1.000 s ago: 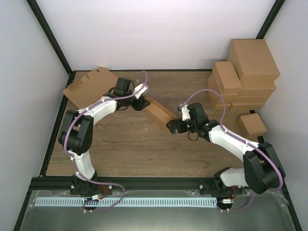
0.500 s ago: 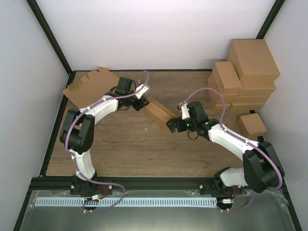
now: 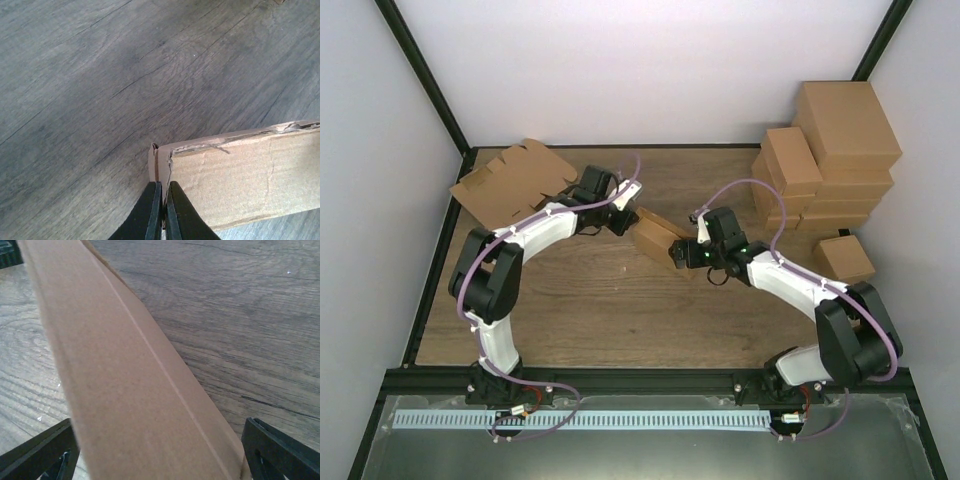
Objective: Fold the paper box
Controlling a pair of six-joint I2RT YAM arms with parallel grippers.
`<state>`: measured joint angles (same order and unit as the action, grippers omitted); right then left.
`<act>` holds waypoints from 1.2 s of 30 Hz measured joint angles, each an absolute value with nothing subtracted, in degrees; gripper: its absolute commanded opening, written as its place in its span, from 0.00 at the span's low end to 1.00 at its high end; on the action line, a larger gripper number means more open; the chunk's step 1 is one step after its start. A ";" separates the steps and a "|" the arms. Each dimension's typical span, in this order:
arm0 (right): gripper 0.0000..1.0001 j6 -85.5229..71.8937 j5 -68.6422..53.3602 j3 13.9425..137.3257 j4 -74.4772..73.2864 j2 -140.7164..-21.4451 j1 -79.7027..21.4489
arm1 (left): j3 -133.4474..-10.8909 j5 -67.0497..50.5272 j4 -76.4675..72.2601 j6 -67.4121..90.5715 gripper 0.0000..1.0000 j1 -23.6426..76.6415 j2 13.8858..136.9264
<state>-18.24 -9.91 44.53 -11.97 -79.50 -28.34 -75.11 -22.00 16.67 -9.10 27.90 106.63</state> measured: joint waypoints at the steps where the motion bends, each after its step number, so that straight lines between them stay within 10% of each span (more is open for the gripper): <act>1: 0.89 -18.52 -9.26 44.60 -11.97 -79.70 -28.34 | -75.18 -21.82 16.86 -8.47 0.04 27.90 106.61; 36: 0.86 -17.85 -6.70 44.38 -12.27 -80.49 -28.73 | -80.14 -4.25 26.39 -2.24 0.04 34.96 106.32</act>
